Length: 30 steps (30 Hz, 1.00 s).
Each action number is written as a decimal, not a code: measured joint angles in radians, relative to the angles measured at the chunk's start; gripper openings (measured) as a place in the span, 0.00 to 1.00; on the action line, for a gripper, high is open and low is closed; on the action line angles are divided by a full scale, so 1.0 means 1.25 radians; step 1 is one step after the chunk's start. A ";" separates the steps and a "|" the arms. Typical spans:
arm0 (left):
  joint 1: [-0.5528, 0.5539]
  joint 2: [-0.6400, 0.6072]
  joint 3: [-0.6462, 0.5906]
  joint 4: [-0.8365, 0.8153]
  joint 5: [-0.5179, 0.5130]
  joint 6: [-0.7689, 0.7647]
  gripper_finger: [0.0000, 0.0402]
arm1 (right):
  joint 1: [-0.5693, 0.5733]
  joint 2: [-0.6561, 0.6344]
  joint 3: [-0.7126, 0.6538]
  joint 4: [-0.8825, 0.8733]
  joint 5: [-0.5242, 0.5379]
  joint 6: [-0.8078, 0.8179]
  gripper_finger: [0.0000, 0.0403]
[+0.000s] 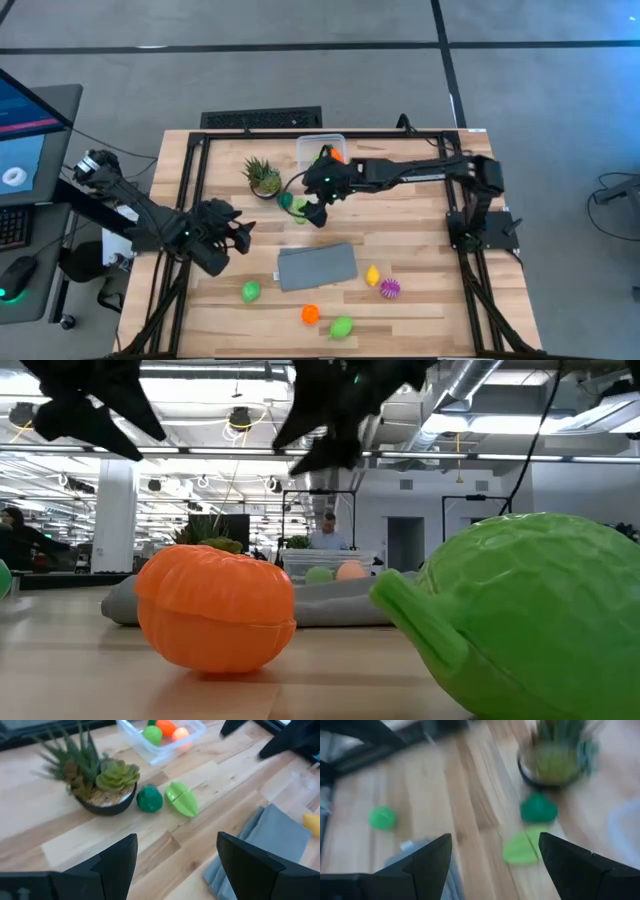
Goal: Pick and placing Produce into tupperware
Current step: Put the starfruit into the bin
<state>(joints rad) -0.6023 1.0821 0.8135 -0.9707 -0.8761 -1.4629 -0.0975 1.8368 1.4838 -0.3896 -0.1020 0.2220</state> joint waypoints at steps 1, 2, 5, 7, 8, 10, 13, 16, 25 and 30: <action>0.012 0.000 0.000 0.014 0.000 0.022 0.66 | 0.000 -0.018 0.000 -0.001 0.000 -0.015 0.80; 0.026 0.000 0.000 0.026 0.001 0.041 0.66 | 0.000 -0.037 0.000 -0.015 0.001 -0.030 0.80; 0.068 0.000 0.000 0.054 0.027 0.075 0.66 | 0.000 -0.089 0.000 -0.033 0.002 -0.058 0.80; 0.100 0.000 0.000 0.076 0.062 0.093 0.66 | 0.004 -0.122 0.000 -0.052 0.001 -0.073 0.80; 0.115 0.000 0.000 0.091 0.083 0.102 0.66 | 0.005 -0.137 0.000 -0.061 0.001 -0.080 0.80; 0.149 0.004 0.000 0.122 0.121 0.120 0.66 | 0.011 -0.171 0.000 -0.084 0.001 -0.095 0.80; 0.199 0.025 0.000 0.185 0.184 0.160 0.66 | 0.021 -0.222 0.000 -0.106 0.001 -0.123 0.80; 0.245 0.073 0.000 0.272 0.248 0.200 0.66 | 0.035 -0.272 0.000 -0.120 0.001 -0.150 0.80; 0.306 0.226 0.000 0.381 0.278 0.129 0.66 | 0.058 -0.431 -0.062 -0.193 0.007 -0.172 0.80; 0.311 0.272 0.000 0.405 0.285 0.049 0.66 | 0.060 -0.583 -0.190 -0.187 0.018 -0.178 0.80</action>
<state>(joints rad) -0.2134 1.4219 0.8139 -0.4639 -0.5200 -1.4015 -0.0229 1.1081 1.2467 -0.6238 -0.0796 -0.0004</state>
